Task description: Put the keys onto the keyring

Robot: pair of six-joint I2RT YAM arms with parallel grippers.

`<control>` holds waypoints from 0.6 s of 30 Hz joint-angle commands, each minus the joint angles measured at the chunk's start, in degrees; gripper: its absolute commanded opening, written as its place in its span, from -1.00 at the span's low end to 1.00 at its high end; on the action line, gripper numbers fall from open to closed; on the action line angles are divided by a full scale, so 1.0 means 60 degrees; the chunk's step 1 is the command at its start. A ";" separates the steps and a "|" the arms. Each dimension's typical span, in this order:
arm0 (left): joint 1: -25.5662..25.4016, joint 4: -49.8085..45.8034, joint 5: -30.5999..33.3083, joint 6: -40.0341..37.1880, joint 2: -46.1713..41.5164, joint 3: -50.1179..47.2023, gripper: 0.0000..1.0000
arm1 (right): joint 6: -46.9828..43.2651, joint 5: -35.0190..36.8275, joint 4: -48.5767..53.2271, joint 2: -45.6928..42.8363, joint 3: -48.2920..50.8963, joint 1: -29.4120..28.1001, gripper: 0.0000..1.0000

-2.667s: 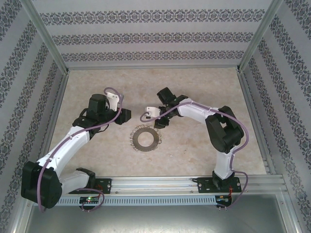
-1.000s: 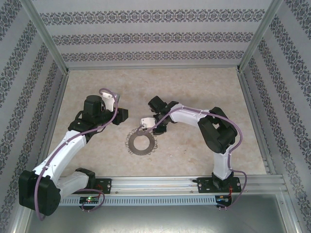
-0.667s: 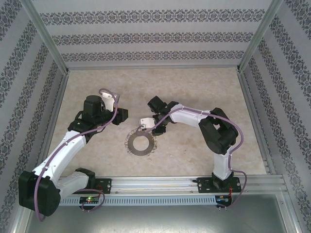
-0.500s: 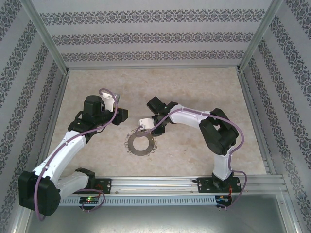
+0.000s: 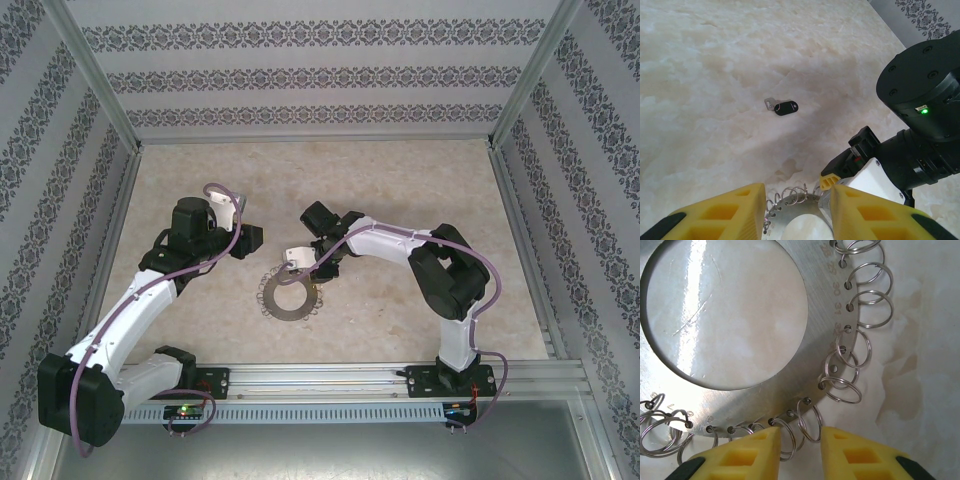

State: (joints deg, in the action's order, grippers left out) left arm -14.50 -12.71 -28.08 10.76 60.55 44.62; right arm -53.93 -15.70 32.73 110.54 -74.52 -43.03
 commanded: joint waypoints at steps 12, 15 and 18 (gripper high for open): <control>0.0136 -0.0428 0.0211 -0.0271 -0.0366 0.0070 -0.21 | 0.0121 -0.0113 0.0270 0.0531 -0.0397 -0.0198 -0.59; 0.0134 -0.0403 0.0197 -0.0271 -0.0393 0.0092 -0.22 | 0.0119 -0.0107 0.0262 0.0531 -0.0383 -0.0184 -0.67; 0.0150 -0.0404 0.0201 -0.0272 -0.0394 0.0094 -0.21 | 0.0112 -0.0122 0.0283 0.0510 -0.0408 -0.0196 -0.78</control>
State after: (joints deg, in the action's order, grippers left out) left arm -14.48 -13.85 -27.31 10.48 59.27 44.62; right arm -53.74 -15.86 33.01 112.33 -75.79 -43.77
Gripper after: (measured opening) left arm 0.393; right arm 0.124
